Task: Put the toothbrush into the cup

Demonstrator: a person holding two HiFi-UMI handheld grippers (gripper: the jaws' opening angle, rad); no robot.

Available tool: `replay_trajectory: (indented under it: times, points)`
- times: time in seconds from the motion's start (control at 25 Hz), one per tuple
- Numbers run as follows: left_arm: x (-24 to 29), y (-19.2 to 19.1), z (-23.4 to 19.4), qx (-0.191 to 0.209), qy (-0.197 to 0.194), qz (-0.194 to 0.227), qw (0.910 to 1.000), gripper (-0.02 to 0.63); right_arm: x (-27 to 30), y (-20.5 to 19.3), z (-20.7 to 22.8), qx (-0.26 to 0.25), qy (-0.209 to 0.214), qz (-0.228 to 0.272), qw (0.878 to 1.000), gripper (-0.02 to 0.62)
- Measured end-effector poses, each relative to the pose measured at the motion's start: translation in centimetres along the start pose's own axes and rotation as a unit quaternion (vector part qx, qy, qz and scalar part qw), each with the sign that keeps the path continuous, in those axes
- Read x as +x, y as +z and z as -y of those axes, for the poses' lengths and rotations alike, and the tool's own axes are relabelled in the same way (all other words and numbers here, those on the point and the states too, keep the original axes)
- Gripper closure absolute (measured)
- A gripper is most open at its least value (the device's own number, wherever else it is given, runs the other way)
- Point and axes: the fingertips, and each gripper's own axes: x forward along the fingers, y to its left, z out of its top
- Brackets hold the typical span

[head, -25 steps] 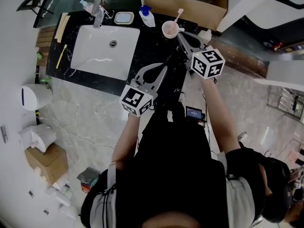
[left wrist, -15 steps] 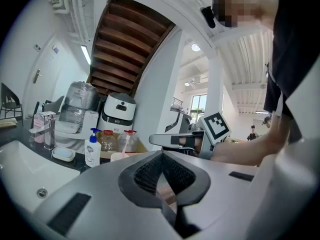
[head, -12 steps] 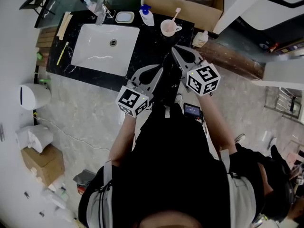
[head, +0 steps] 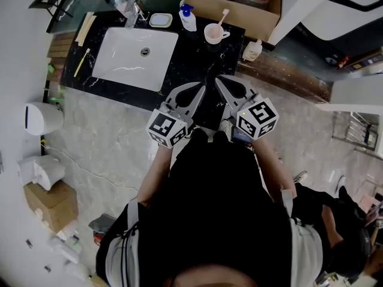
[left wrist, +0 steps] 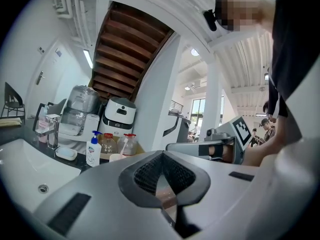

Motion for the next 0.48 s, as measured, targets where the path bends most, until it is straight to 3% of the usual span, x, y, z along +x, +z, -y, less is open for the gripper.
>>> replay_trajectory:
  times: [0.48]
  points:
    - [-0.9, -0.8, 0.3, 0.004, -0.004, -0.008, 1.0, 0.598, -1.3, -1.2, -3.0, -0.017, 0.031, 0.017, 0.999, 0.581]
